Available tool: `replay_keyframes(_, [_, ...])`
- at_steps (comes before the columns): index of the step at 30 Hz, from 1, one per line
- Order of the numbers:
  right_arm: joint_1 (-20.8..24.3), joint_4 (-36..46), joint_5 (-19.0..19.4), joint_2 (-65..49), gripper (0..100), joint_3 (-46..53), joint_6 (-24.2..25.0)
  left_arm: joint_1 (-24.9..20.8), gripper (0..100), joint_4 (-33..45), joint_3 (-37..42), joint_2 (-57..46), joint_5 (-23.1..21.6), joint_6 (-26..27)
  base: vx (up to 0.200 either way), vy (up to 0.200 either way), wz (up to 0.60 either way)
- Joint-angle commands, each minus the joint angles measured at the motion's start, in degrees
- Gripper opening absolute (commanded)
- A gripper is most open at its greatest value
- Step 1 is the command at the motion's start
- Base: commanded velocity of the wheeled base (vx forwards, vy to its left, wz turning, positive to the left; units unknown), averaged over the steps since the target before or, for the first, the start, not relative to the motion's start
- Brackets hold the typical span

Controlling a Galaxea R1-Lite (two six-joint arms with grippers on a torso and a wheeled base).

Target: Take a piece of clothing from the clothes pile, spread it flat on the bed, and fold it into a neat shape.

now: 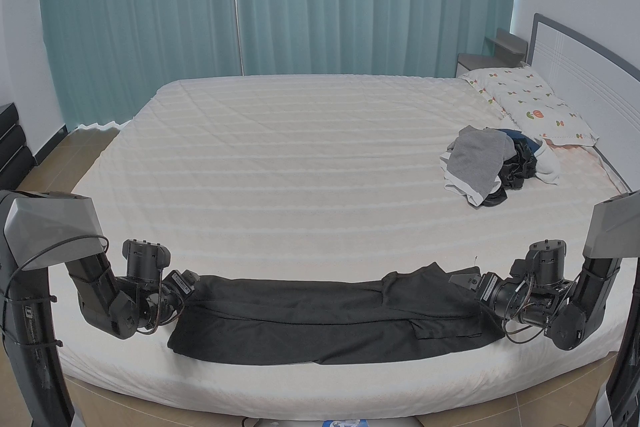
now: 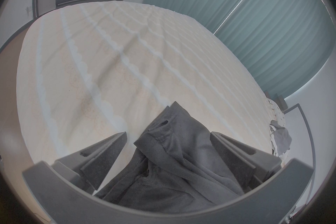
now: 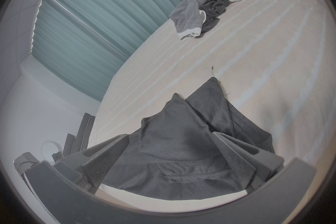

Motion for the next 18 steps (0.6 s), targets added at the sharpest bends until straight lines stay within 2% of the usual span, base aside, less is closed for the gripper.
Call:
replay_keyframes(1, [0.0,0.1,-0.6,0.6,100,-0.2,0.0,-0.3,100,-0.3,-0.7,2.6,0.5,0.2,0.0,0.0,0.0])
replay_keyframes(5, [0.8,0.1,-1.5,0.6,100,-0.1,0.0,-0.2,100,-0.1,-1.7,3.0,0.7,0.1,0.0,0.0,0.0])
replay_keyframes(6, [1.0,0.1,-1.6,0.5,100,-0.1,0.0,-0.2,0,0.0,-1.8,3.0,0.7,0.1,0.0,0.0,0.0])
replay_keyframes(8, [1.3,0.2,-2.2,0.4,100,-0.2,0.0,-0.2,0,0.0,-1.8,2.9,1.2,0.1,0.0,0.0,0.0])
replay_keyframes(13, [3.2,5.3,-8.0,0.3,100,-2.9,0.5,-0.1,0,-0.2,-1.8,2.0,4.8,0.1,0.0,0.0,0.0])
replay_keyframes(18, [4.7,8.1,-8.6,0.6,100,-4.5,3.9,-0.1,0,-1.4,-1.6,0.5,6.1,-0.4,0.0,0.0,0.0])
